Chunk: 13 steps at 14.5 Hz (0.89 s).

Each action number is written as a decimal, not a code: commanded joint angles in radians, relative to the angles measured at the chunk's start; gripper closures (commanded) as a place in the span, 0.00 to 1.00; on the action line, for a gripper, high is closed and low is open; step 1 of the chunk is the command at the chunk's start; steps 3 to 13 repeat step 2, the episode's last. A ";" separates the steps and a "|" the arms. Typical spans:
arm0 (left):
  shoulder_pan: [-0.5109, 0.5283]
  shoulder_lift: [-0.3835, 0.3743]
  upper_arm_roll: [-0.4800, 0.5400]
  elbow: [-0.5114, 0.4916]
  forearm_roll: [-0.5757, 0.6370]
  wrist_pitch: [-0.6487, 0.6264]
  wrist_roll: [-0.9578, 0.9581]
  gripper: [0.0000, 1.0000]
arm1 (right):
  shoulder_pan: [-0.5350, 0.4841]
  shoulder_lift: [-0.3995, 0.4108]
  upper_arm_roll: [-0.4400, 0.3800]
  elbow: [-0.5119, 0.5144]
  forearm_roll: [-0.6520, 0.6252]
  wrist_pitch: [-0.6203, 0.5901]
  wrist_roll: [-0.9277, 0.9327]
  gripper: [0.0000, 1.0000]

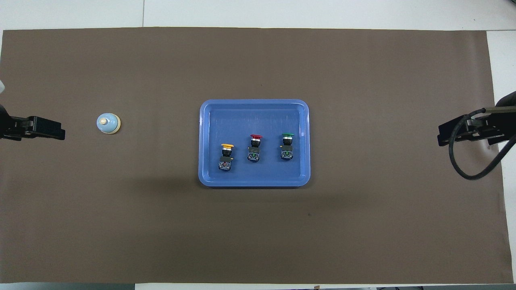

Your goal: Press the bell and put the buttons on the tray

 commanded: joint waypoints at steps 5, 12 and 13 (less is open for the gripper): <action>-0.011 0.013 0.006 0.031 0.003 -0.031 0.000 0.00 | -0.017 -0.014 0.006 -0.016 0.020 0.007 -0.024 0.00; -0.011 0.013 0.006 0.031 0.003 -0.031 0.000 0.00 | -0.017 -0.014 0.006 -0.016 0.020 0.007 -0.024 0.00; -0.011 0.013 0.006 0.031 0.003 -0.031 0.000 0.00 | -0.017 -0.014 0.006 -0.016 0.020 0.007 -0.024 0.00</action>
